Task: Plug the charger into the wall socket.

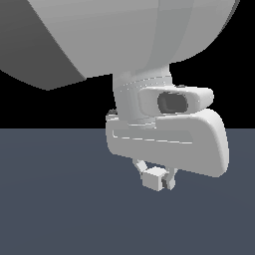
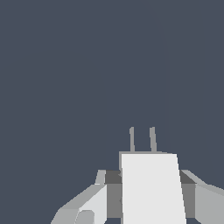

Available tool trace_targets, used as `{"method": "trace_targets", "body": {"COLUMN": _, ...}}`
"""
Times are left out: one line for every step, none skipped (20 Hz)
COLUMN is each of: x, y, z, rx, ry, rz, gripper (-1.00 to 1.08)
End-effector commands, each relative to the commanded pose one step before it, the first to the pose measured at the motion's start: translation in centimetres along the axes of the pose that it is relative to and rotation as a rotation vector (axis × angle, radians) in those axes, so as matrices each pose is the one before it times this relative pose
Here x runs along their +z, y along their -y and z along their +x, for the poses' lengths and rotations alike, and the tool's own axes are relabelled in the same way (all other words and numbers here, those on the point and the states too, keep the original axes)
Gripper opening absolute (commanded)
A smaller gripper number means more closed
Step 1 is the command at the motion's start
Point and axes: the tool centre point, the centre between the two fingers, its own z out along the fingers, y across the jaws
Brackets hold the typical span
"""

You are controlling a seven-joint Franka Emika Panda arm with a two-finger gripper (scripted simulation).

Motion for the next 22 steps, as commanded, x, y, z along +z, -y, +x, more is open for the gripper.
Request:
{"method": "trace_targets", "body": {"x": 0.005, "y": -0.018, "z": 0.028, "rx": -0.00028, "ry": -0.00021, "rz": 0.00001, "gripper": -1.0}}
{"method": "trace_targets", "body": {"x": -0.017, "y": -0.002, "z": 0.021, "rx": -0.0021, "ry": -0.00006, "rz": 0.00058, "gripper": -1.0}}
{"method": "trace_targets", "body": {"x": -0.028, "y": -0.005, "z": 0.036, "rx": -0.00346, "ry": -0.00009, "rz": 0.00095, "gripper": -1.0}}
{"method": "trace_targets", "body": {"x": -0.039, "y": -0.007, "z": 0.051, "rx": -0.00482, "ry": -0.00013, "rz": 0.00133, "gripper": -1.0}}
{"method": "trace_targets", "body": {"x": -0.05, "y": -0.009, "z": 0.064, "rx": -0.00621, "ry": -0.00016, "rz": 0.00171, "gripper": -1.0}}
{"method": "trace_targets", "body": {"x": -0.061, "y": -0.012, "z": 0.079, "rx": -0.00754, "ry": -0.00019, "rz": 0.00208, "gripper": -1.0}}
{"method": "trace_targets", "body": {"x": -0.072, "y": -0.013, "z": 0.093, "rx": -0.00892, "ry": -0.00023, "rz": 0.00245, "gripper": -1.0}}
{"method": "trace_targets", "body": {"x": -0.082, "y": -0.015, "z": 0.107, "rx": -0.01026, "ry": -0.00026, "rz": 0.00282, "gripper": -1.0}}
{"method": "trace_targets", "body": {"x": -0.093, "y": -0.017, "z": 0.121, "rx": -0.01158, "ry": -0.00029, "rz": 0.00318, "gripper": -1.0}}
{"method": "trace_targets", "body": {"x": -0.104, "y": -0.018, "z": 0.135, "rx": -0.0129, "ry": -0.00033, "rz": 0.00355, "gripper": -1.0}}
{"method": "trace_targets", "body": {"x": -0.114, "y": -0.02, "z": 0.149, "rx": -0.01418, "ry": -0.00036, "rz": 0.0039, "gripper": -1.0}}
{"method": "trace_targets", "body": {"x": -0.124, "y": -0.022, "z": 0.163, "rx": -0.01546, "ry": -0.00039, "rz": 0.00425, "gripper": -1.0}}
{"method": "trace_targets", "body": {"x": -0.134, "y": -0.023, "z": 0.176, "rx": -0.0167, "ry": -0.00042, "rz": 0.00458, "gripper": -1.0}}
{"method": "trace_targets", "body": {"x": -0.144, "y": -0.025, "z": 0.189, "rx": -0.01793, "ry": -0.00045, "rz": 0.00491, "gripper": -1.0}}
{"method": "trace_targets", "body": {"x": -0.154, "y": -0.026, "z": 0.202, "rx": -0.01911, "ry": -0.00047, "rz": 0.00524, "gripper": -1.0}}
{"method": "trace_targets", "body": {"x": -0.162, "y": -0.028, "z": 0.214, "rx": -0.02022, "ry": -0.00049, "rz": 0.00554, "gripper": -1.0}}
{"method": "trace_targets", "body": {"x": -0.171, "y": -0.029, "z": 0.226, "rx": -0.02126, "ry": -0.0005, "rz": 0.00582, "gripper": -1.0}}
{"method": "trace_targets", "body": {"x": -0.178, "y": -0.03, "z": 0.236, "rx": -0.02221, "ry": -0.00051, "rz": 0.00608, "gripper": -1.0}}
{"method": "trace_targets", "body": {"x": -0.185, "y": -0.03, "z": 0.245, "rx": -0.0231, "ry": -0.00051, "rz": 0.00633, "gripper": -1.0}}
{"method": "trace_targets", "body": {"x": -0.191, "y": -0.031, "z": 0.254, "rx": -0.02388, "ry": -0.0005, "rz": 0.00654, "gripper": -1.0}}
{"method": "trace_targets", "body": {"x": -0.194, "y": -0.031, "z": 0.257, "rx": -0.0242, "ry": -0.00048, "rz": 0.00664, "gripper": -1.0}}
{"method": "trace_targets", "body": {"x": -0.191, "y": -0.03, "z": 0.254, "rx": -0.02385, "ry": -0.00044, "rz": 0.00655, "gripper": -1.0}}
